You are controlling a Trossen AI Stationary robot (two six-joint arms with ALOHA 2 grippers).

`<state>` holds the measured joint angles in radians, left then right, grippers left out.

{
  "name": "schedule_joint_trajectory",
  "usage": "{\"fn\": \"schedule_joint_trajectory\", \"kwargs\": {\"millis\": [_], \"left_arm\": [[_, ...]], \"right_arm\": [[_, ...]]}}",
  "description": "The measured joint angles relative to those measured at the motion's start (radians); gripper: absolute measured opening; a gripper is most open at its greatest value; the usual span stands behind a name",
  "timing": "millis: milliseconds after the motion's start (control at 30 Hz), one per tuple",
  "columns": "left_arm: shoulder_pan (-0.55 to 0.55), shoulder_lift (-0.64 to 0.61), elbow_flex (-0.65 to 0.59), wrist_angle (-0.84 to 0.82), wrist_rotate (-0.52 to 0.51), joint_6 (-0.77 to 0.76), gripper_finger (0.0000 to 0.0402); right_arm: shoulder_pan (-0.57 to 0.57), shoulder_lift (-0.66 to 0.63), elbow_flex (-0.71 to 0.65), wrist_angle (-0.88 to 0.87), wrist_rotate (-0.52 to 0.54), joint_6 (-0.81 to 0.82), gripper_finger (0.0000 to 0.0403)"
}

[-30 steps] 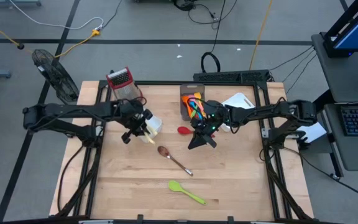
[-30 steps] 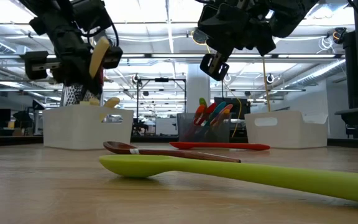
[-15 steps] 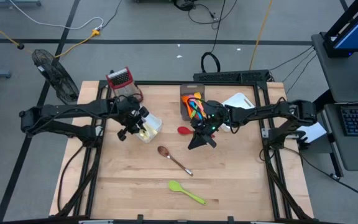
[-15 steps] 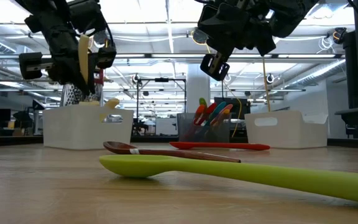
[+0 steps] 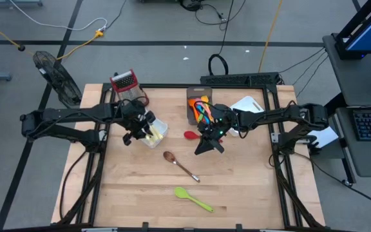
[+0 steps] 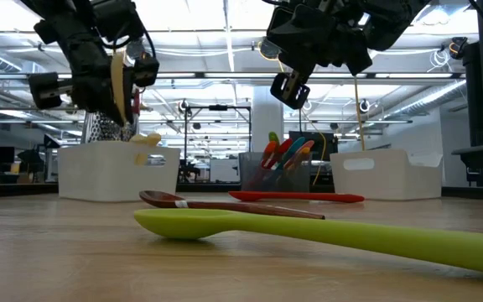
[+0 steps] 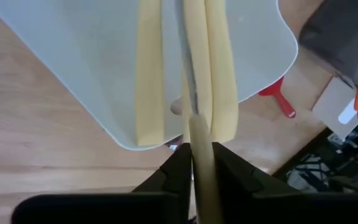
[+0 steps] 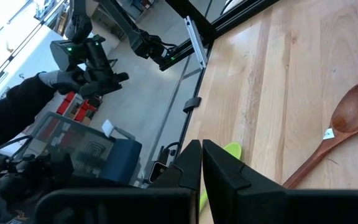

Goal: Pick & Place Kitchen Items
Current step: Put the yellow table knife into the left white bin, then put the red serving spoon into the right white bin

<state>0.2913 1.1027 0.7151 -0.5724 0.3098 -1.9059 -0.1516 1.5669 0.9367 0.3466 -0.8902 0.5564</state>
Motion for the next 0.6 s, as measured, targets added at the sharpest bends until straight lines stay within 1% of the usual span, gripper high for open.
{"fn": "schedule_joint_trajectory", "kwargs": {"millis": [233, 433, 600], "left_arm": [[-0.031, 0.000, 0.000, -0.002, -0.072, 0.017, 0.0125], [-0.063, 0.000, 0.000, -0.001, -0.074, 0.024, 0.0175], [-0.069, 0.000, 0.000, -0.001, -0.060, 0.026, 0.0195]], "right_arm": [[0.000, 0.000, 0.000, 0.000, 0.001, 0.003, 0.0008], [0.000, 0.000, 0.000, 0.000, 0.002, 0.008, 0.0008], [0.000, 0.000, 0.000, 0.000, 0.002, 0.008, 0.0008]]}}
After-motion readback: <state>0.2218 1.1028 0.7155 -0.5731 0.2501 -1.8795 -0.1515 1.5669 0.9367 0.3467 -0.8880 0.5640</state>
